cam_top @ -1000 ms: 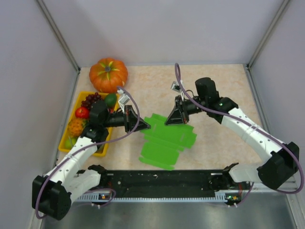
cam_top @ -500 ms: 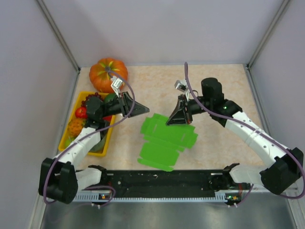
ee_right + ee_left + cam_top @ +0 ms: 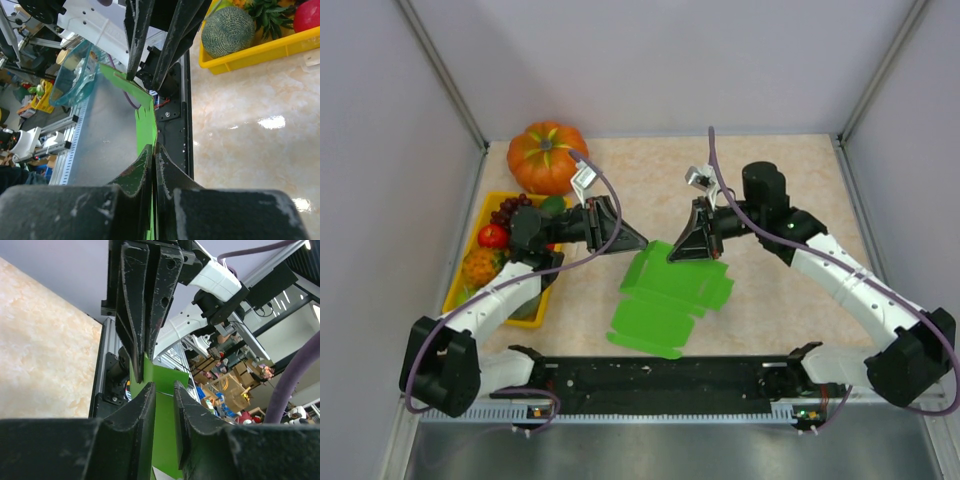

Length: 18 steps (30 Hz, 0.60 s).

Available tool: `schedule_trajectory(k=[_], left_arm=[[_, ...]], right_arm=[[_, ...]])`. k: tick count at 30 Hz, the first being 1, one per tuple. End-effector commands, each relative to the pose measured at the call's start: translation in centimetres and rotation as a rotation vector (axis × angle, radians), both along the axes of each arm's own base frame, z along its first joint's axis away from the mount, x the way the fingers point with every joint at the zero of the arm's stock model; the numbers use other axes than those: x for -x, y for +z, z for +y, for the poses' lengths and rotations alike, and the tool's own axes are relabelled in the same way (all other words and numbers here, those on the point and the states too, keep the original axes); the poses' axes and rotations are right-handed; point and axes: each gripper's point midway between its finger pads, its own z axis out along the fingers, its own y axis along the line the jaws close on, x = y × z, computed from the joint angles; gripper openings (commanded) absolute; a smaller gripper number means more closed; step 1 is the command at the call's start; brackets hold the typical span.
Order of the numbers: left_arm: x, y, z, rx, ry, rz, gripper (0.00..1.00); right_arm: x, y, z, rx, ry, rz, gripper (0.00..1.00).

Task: Fold the paper box

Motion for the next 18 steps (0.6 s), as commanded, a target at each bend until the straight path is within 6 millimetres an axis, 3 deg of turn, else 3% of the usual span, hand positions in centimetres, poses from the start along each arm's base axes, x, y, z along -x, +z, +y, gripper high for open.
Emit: schedule_trajectory(k=[1, 4, 11, 12, 13, 17, 18], left_arm=[[1.4, 1.5, -0.4, 0.012, -0.050, -0.119, 0.25], [0.7, 0.4, -1.2, -0.040, -0.026, -0.090, 0.23], [0.6, 0.7, -1.9, -0.059, -0.023, -0.114, 0.17], [0.6, 0.9, -1.8, -0.057, -0.024, -0.119, 0.13], [0.7, 1.0, -1.8, -0.057, -0.016, -0.136, 0.01], [-0.9, -0.1, -0.8, -0.138, 0.121, -0.101, 0.00], [-1.0, 0.5, 0.0, -0.130, 0.175, -0.128, 0.06]], right_arm=[[-0.5, 0.7, 0.5, -0.029, -0.009, -0.036, 0.00], [-0.2, 0.9, 0.7, -0.040, -0.004, -0.035, 0.00], [0.5, 1.8, 1.0, -0.070, 0.010, -0.052, 0.00], [0.5, 1.9, 0.9, -0.071, 0.004, -0.057, 0.00], [0.3, 1.7, 1.0, -0.066, -0.013, -0.060, 0.00], [0.0, 1.5, 0.9, -0.062, -0.043, -0.064, 0.00], [-0.3, 1.2, 0.7, -0.057, -0.061, -0.062, 0.00]])
